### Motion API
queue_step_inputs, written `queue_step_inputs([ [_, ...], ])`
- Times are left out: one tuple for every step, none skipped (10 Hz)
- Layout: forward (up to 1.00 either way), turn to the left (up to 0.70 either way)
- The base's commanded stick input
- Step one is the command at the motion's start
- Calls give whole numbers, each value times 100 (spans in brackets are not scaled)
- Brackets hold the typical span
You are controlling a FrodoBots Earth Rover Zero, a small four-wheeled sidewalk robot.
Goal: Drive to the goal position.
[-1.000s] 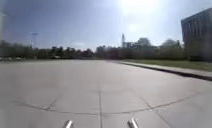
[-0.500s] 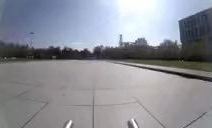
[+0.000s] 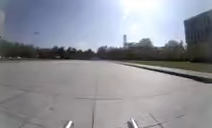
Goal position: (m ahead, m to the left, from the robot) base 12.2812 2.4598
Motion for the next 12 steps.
queue_step_inputs([
  [19,44],
  [0,83],
  [0,95],
  [1,83],
  [100,0],
  [100,0],
  [100,0],
  [100,0],
  [100,0],
  [100,0],
  [100,0],
  [100,0],
])
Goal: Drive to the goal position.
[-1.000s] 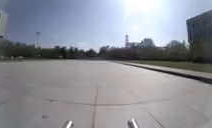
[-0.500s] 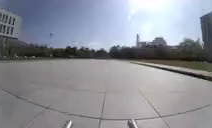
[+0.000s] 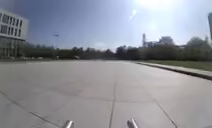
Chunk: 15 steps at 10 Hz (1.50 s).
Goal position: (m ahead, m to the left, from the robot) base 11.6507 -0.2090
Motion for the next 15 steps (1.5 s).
queue_step_inputs([
  [100,0],
  [100,0],
  [100,0],
  [100,0],
  [100,0],
  [100,0],
  [100,0],
  [100,0],
  [100,0],
  [100,0],
  [100,0],
  [100,0],
  [100,0],
  [100,0],
  [100,0],
])
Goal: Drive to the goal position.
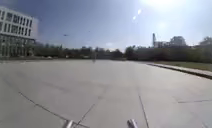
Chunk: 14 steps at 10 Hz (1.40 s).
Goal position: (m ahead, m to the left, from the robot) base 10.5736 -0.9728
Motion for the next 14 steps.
queue_step_inputs([
  [100,0],
  [100,0],
  [100,0],
  [100,-7],
  [100,-28],
  [100,-40],
  [100,-40],
  [100,-40],
  [100,-40],
  [100,0],
  [100,0],
  [100,0],
  [100,0],
  [100,0],
])
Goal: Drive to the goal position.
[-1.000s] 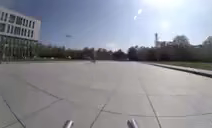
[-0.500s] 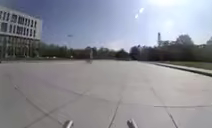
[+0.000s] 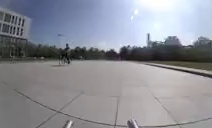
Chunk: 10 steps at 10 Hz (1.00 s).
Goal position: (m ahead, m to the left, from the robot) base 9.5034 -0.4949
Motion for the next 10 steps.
queue_step_inputs([
  [100,0],
  [100,0],
  [100,0],
  [100,0],
  [100,0],
  [100,0],
  [100,-34],
  [100,-40],
  [100,-40],
  [100,-40],
])
